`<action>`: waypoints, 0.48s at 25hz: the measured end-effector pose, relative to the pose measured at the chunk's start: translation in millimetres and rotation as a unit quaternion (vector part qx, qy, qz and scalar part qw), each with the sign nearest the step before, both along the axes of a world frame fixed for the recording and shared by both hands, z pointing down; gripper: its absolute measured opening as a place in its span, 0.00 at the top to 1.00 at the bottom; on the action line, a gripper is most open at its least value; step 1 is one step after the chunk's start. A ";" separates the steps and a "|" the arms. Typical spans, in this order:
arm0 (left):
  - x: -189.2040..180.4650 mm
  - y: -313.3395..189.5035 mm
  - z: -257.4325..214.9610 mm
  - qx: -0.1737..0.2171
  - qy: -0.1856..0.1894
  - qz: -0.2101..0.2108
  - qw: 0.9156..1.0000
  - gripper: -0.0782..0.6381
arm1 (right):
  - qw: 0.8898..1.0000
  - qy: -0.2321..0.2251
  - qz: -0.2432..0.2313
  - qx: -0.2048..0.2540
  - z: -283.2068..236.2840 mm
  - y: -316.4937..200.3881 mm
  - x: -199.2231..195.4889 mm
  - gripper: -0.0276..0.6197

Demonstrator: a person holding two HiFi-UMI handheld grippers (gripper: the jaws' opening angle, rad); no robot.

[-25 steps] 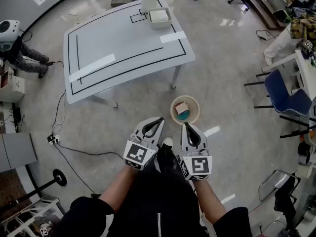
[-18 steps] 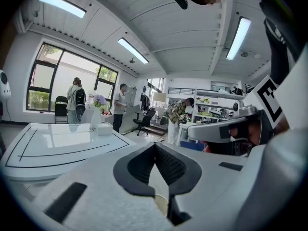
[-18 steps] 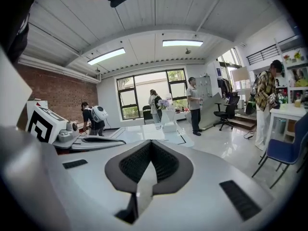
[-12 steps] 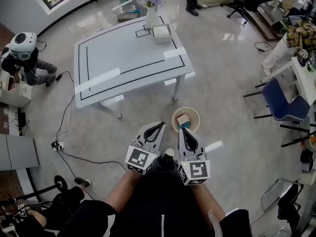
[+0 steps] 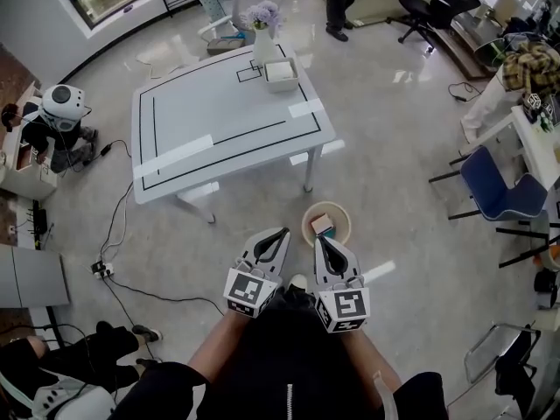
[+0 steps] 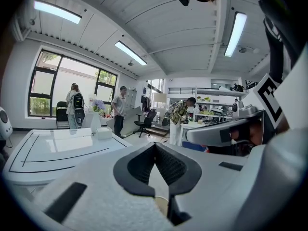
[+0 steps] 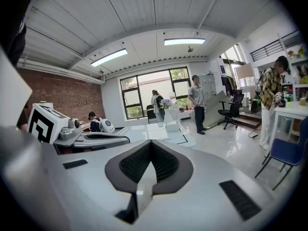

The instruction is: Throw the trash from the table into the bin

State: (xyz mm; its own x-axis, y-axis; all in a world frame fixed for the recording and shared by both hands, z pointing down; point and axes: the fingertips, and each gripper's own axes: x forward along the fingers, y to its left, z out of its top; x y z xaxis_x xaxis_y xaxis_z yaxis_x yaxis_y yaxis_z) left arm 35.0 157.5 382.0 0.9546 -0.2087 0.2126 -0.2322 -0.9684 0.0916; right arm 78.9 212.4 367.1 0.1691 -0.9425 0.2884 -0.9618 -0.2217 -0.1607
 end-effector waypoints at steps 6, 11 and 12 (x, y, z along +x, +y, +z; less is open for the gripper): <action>3.6 0.0 1.6 0.004 -0.003 -0.003 1.000 0.88 | 1.000 0.001 -0.007 0.002 1.4 -1.2 1.9 0.95; 5.7 5.5 2.2 0.004 0.005 0.005 1.000 0.88 | 1.000 -0.002 -0.008 -0.001 5.3 1.4 2.2 0.95; 6.1 6.6 3.0 0.005 0.003 0.006 1.000 0.88 | 1.000 -0.003 -0.008 -0.002 6.1 2.3 2.5 0.95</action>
State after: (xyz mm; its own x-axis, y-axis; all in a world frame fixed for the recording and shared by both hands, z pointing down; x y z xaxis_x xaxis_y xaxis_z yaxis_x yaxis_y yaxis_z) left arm 41.2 164.1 385.0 0.9583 -0.1998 0.2041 -0.2204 -0.9718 0.0836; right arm 81.5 214.7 373.3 0.1520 -0.9442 0.2922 -0.9644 -0.2065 -0.1654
